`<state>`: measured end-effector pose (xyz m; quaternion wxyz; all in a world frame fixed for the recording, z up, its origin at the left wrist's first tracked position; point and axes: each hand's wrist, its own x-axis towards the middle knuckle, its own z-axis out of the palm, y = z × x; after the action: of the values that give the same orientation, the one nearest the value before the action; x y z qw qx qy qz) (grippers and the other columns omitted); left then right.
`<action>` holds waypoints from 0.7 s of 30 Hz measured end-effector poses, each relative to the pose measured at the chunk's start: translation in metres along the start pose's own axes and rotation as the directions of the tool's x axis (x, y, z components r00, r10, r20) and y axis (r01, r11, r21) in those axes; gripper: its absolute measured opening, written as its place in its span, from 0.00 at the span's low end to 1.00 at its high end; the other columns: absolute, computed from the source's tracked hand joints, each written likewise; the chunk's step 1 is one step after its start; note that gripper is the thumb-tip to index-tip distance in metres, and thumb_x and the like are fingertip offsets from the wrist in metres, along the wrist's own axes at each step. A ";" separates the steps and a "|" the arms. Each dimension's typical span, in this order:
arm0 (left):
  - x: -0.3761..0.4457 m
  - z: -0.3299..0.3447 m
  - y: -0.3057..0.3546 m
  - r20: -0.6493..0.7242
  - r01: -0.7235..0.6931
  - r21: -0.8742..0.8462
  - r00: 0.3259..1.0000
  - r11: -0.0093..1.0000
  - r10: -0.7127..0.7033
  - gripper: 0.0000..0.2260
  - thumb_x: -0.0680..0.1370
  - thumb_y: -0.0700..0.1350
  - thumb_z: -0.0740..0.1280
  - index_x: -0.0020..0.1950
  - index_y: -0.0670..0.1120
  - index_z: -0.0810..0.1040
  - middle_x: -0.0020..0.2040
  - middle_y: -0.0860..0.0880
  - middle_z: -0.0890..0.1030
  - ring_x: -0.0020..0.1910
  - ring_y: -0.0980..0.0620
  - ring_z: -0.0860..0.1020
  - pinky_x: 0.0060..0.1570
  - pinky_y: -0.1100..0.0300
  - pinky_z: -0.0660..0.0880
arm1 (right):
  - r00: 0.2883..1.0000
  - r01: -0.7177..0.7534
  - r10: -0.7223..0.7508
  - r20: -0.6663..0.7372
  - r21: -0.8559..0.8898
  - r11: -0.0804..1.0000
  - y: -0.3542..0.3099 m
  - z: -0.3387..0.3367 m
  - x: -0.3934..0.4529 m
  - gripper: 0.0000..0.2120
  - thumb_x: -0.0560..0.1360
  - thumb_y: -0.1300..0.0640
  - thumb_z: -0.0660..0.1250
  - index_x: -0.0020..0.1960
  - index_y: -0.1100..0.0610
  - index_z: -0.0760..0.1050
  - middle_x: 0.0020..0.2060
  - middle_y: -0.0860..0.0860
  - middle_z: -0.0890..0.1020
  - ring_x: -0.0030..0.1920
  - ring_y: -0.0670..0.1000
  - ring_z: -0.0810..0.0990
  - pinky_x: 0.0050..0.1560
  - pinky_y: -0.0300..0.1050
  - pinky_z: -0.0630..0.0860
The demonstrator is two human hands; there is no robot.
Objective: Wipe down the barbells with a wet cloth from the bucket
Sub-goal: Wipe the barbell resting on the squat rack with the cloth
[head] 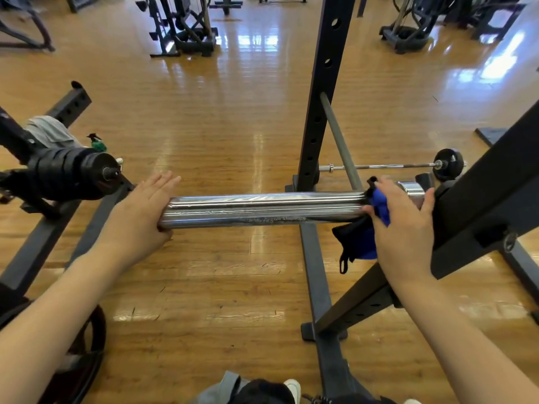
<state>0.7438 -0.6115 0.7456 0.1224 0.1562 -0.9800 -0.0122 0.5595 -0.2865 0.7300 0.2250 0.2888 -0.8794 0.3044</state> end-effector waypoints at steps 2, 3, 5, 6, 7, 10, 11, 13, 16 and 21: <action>0.001 -0.002 0.001 0.004 0.009 -0.014 1.000 1.000 -0.009 0.40 0.63 0.33 0.76 0.73 0.40 0.65 0.73 0.40 0.65 0.73 0.43 0.61 0.69 0.53 0.54 | 0.999 0.034 -0.034 0.001 -0.040 0.999 0.008 0.001 -0.015 0.23 0.70 0.71 0.70 0.64 0.63 0.73 0.62 0.58 0.76 0.66 0.56 0.70 0.71 0.61 0.50; 0.001 -0.002 0.002 0.004 0.019 -0.018 1.000 1.000 -0.019 0.40 0.64 0.33 0.76 0.74 0.40 0.64 0.73 0.40 0.64 0.74 0.43 0.60 0.69 0.53 0.54 | 0.999 0.048 -0.047 0.008 -0.063 0.997 0.011 0.001 -0.022 0.25 0.68 0.72 0.71 0.65 0.64 0.72 0.64 0.58 0.74 0.68 0.55 0.68 0.71 0.61 0.50; 0.001 -0.001 0.003 -0.003 0.035 -0.011 0.999 0.999 -0.035 0.40 0.64 0.33 0.75 0.74 0.40 0.63 0.74 0.40 0.63 0.74 0.42 0.59 0.69 0.53 0.54 | 0.998 0.064 -0.062 0.023 -0.104 0.992 0.011 0.001 -0.027 0.28 0.67 0.75 0.70 0.66 0.64 0.72 0.65 0.59 0.73 0.68 0.55 0.66 0.70 0.61 0.51; 0.001 -0.001 0.003 -0.006 0.039 0.001 0.999 0.999 -0.039 0.40 0.64 0.32 0.75 0.74 0.39 0.63 0.73 0.39 0.64 0.74 0.41 0.60 0.69 0.53 0.54 | 0.997 0.068 -0.065 0.027 -0.124 0.990 0.009 0.001 -0.024 0.28 0.66 0.75 0.71 0.65 0.65 0.72 0.65 0.60 0.73 0.68 0.56 0.67 0.69 0.62 0.53; 0.001 -0.001 0.004 -0.006 0.039 0.016 0.999 0.999 -0.039 0.40 0.64 0.32 0.75 0.73 0.38 0.64 0.73 0.38 0.65 0.73 0.40 0.61 0.69 0.53 0.54 | 0.997 0.066 -0.062 0.034 -0.140 0.988 0.005 0.001 -0.019 0.27 0.66 0.74 0.71 0.65 0.65 0.72 0.64 0.61 0.74 0.68 0.58 0.69 0.69 0.61 0.54; 0.001 0.001 0.005 0.001 0.041 0.055 0.999 0.998 -0.041 0.40 0.61 0.33 0.77 0.71 0.36 0.67 0.70 0.36 0.68 0.71 0.37 0.64 0.68 0.49 0.56 | 0.997 0.060 -0.051 0.065 -0.136 0.989 0.000 0.001 -0.005 0.26 0.66 0.74 0.72 0.63 0.66 0.74 0.61 0.62 0.77 0.64 0.62 0.73 0.66 0.60 0.61; 0.001 0.003 0.005 0.001 0.049 0.057 0.999 0.997 -0.049 0.40 0.60 0.34 0.79 0.70 0.36 0.68 0.69 0.36 0.70 0.70 0.36 0.66 0.68 0.47 0.58 | 0.995 0.072 -0.062 0.081 -0.129 0.989 0.001 0.000 -0.004 0.26 0.65 0.74 0.72 0.63 0.66 0.74 0.61 0.62 0.77 0.64 0.62 0.73 0.66 0.60 0.62; 0.000 0.006 0.005 -0.001 0.067 0.044 0.998 0.997 -0.067 0.42 0.57 0.35 0.81 0.69 0.35 0.70 0.67 0.35 0.72 0.68 0.35 0.68 0.67 0.43 0.61 | 0.991 0.091 -0.078 0.111 -0.120 0.989 0.005 -0.003 -0.006 0.28 0.65 0.76 0.71 0.64 0.65 0.73 0.63 0.61 0.75 0.66 0.61 0.72 0.67 0.58 0.62; 0.000 0.008 0.006 -0.016 0.061 0.028 0.998 0.998 -0.061 0.43 0.54 0.35 0.82 0.67 0.34 0.71 0.65 0.34 0.73 0.67 0.34 0.68 0.66 0.42 0.62 | 0.990 0.075 -0.059 0.125 -0.127 0.989 0.009 -0.004 -0.017 0.31 0.65 0.77 0.69 0.67 0.65 0.71 0.66 0.61 0.73 0.68 0.59 0.68 0.68 0.57 0.60; 0.001 0.006 0.008 0.002 0.089 0.026 0.996 0.996 -0.089 0.42 0.56 0.36 0.82 0.68 0.36 0.70 0.67 0.36 0.72 0.68 0.36 0.67 0.66 0.42 0.63 | 0.995 0.046 -0.039 0.088 -0.081 0.996 -0.002 -0.004 -0.004 0.26 0.64 0.78 0.69 0.61 0.66 0.75 0.60 0.63 0.77 0.63 0.64 0.73 0.65 0.59 0.63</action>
<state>0.7391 -0.6041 0.7403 0.1185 0.2010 -0.9724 -0.0054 0.5647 -0.2830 0.7313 0.2048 0.3110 -0.8938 0.2499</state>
